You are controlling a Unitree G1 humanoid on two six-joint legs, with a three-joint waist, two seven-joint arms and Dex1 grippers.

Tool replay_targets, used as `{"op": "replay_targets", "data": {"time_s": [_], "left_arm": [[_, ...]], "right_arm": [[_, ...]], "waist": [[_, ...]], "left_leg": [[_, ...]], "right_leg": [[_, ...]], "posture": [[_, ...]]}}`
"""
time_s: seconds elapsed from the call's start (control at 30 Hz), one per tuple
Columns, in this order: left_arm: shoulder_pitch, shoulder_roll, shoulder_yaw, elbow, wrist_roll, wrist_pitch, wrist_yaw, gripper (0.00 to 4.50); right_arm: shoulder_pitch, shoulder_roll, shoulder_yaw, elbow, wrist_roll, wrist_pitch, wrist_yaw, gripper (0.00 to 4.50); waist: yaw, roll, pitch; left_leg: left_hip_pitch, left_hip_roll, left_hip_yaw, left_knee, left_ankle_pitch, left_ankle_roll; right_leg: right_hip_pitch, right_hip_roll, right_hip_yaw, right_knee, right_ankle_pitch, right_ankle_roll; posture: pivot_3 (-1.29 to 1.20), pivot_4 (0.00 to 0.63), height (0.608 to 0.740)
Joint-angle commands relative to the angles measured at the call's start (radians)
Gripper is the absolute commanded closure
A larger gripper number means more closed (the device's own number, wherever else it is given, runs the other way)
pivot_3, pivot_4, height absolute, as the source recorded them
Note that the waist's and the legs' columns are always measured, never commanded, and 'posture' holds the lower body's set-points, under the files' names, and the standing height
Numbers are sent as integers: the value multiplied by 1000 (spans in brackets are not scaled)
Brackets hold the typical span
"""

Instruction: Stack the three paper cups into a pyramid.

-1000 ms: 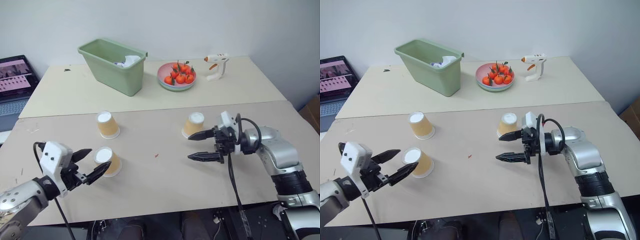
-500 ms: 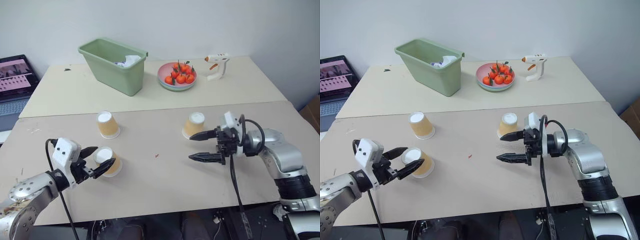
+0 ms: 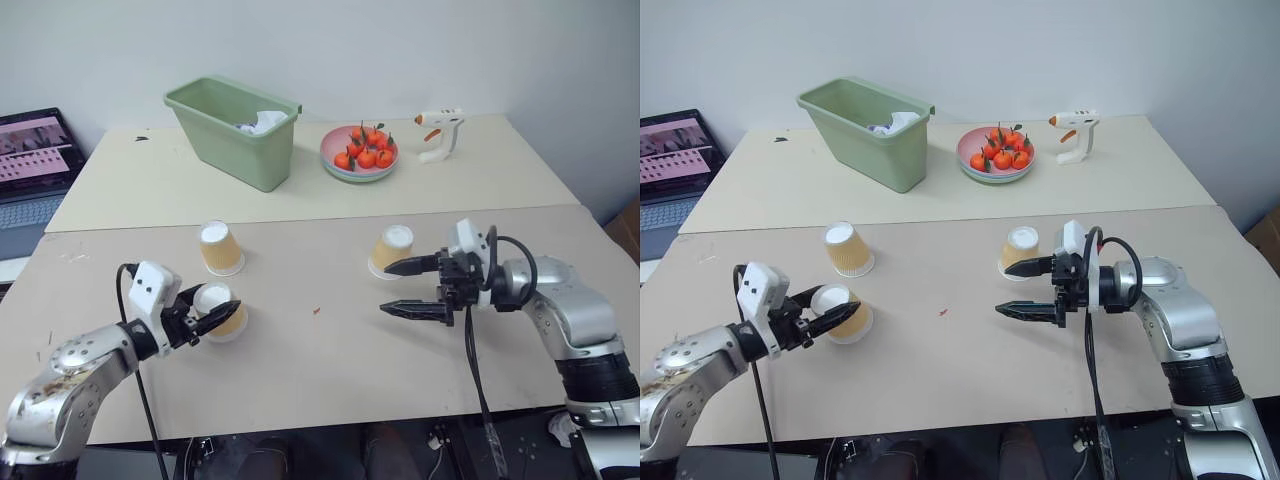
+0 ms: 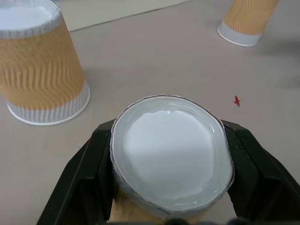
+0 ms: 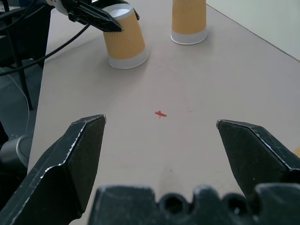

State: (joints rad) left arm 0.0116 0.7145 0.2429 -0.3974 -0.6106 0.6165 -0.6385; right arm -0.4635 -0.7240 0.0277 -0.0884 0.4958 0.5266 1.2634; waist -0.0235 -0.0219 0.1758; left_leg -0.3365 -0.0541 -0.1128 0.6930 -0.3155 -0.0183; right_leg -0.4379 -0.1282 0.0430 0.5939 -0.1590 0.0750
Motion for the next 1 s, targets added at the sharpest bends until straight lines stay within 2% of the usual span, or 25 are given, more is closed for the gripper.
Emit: {"op": "replay_targets", "data": {"time_s": [0.03, 0.17, 0.27, 0.4, 0.63, 0.93, 1.0], "left_arm": [[-129, 9, -48, 37, 27, -16, -27, 1925], [-306, 4, -146, 108, 51, -18, -103, 1925], [-455, -39, -240, 177, 65, -10, -162, 1925], [-554, -93, -340, 217, 89, -8, -229, 1925], [-588, -149, -449, 257, 130, -12, -300, 1925], [-575, -184, -490, 315, 200, -43, -323, 1925], [-577, -199, -486, 330, 197, -26, -321, 926]], "right_arm": [[1, -9, -31, -41, 29, 0, -8, 0], [9, -2, -35, -55, 31, 2, -25, 0], [38, -4, -53, -87, 39, 9, -48, 0], [86, -15, -84, -131, 57, 21, -79, 0], [142, -24, -120, -192, 82, 41, -131, 0], [160, -39, -129, -212, 104, 47, -156, 0], [160, -41, -128, -211, 107, 46, -158, 0]], "waist": [[4, 0, 0], [12, 0, 0], [11, 0, 0], [8, -1, 0], [2, -1, 0], [6, -1, 0], [6, -1, 0]], "left_leg": [[0, 0, 0, 0, 0, 0], [-1, 0, 0, 1, 0, 0], [-1, -1, 0, 1, 0, 0], [-2, -1, 0, 1, 0, 0], [-2, -1, 0, 1, -1, 1], [-1, -1, 0, 2, -1, 1], [-1, -1, 0, 2, -1, 1]], "right_leg": [[0, 0, 0, 0, 0, 0], [-1, 0, 0, 0, 0, 0], [0, 0, 0, 0, 1, 1], [-1, 0, 0, -1, 1, 1], [-1, 0, 0, -1, 1, 1], [0, 0, 0, 0, 1, 1], [0, 0, 0, 0, 1, 1]], "posture": [[0, 150, 725], [0, 150, 725], [0, 150, 725], [0, 150, 725], [0, 150, 725], [0, 150, 725], [0, 150, 725]]}}
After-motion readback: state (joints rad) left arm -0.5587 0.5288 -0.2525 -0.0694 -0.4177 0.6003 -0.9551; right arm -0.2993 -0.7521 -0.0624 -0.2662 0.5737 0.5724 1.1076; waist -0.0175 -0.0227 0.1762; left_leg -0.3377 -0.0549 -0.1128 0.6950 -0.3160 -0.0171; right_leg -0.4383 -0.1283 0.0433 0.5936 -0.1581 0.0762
